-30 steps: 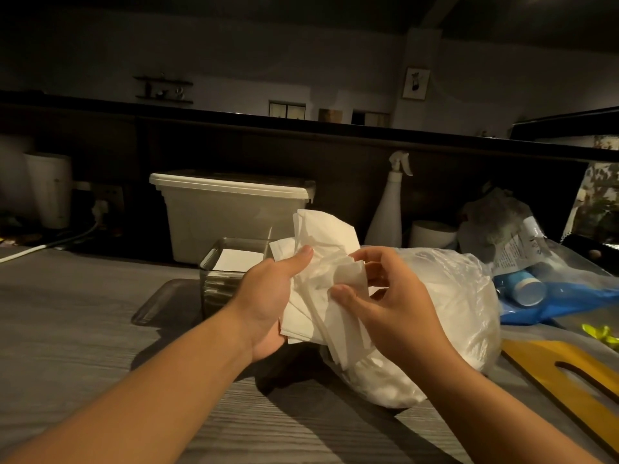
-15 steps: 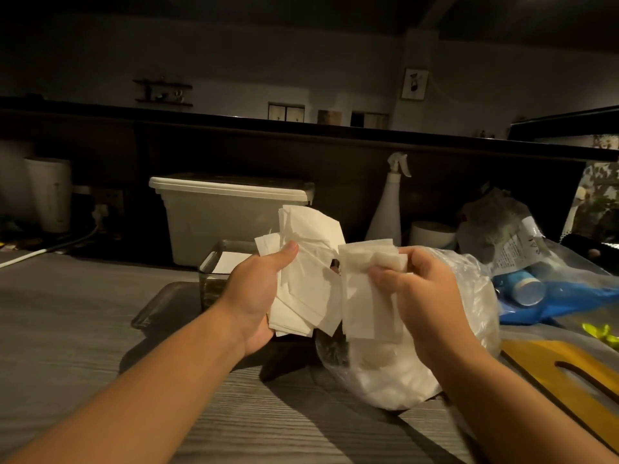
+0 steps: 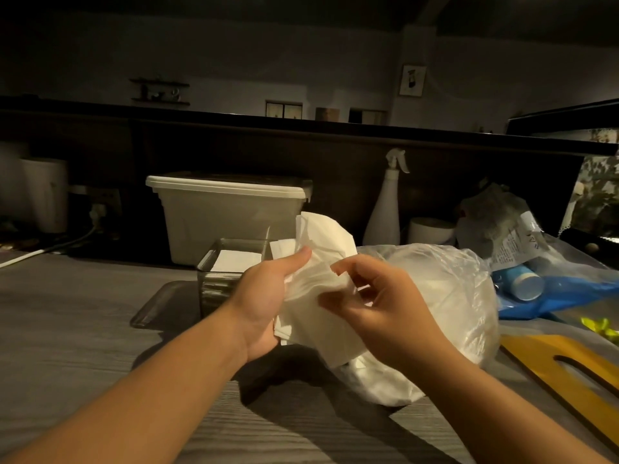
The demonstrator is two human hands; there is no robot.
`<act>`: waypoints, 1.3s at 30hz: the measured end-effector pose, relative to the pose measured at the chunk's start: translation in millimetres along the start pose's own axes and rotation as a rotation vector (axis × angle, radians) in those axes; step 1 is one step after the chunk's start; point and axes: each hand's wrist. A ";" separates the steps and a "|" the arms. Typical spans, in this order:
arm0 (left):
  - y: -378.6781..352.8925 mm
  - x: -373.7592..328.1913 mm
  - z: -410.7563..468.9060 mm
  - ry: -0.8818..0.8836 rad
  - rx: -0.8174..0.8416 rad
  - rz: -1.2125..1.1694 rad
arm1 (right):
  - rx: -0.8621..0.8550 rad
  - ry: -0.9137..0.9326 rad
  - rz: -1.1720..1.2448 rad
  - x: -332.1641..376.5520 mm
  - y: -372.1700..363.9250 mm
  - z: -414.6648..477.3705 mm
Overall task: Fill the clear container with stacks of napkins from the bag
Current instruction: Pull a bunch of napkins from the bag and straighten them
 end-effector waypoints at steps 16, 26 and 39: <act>-4.0 -0.5 -3.5 0.012 0.120 -0.019 | -0.037 -0.035 -0.204 2.7 -5.4 -1.4; -3.2 -1.6 -2.1 0.028 0.050 -0.066 | -0.067 0.030 -0.204 4.2 -5.1 -4.7; -2.6 -5.4 -1.6 -0.006 -0.051 -0.099 | -0.214 -0.126 0.137 -7.8 10.5 3.0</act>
Point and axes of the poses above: each hand's wrist, its own z-axis towards the middle knuckle, its own y-axis out of the back of the hand, x = y × z, and after that the axes turned 3 degrees about x, right-handed
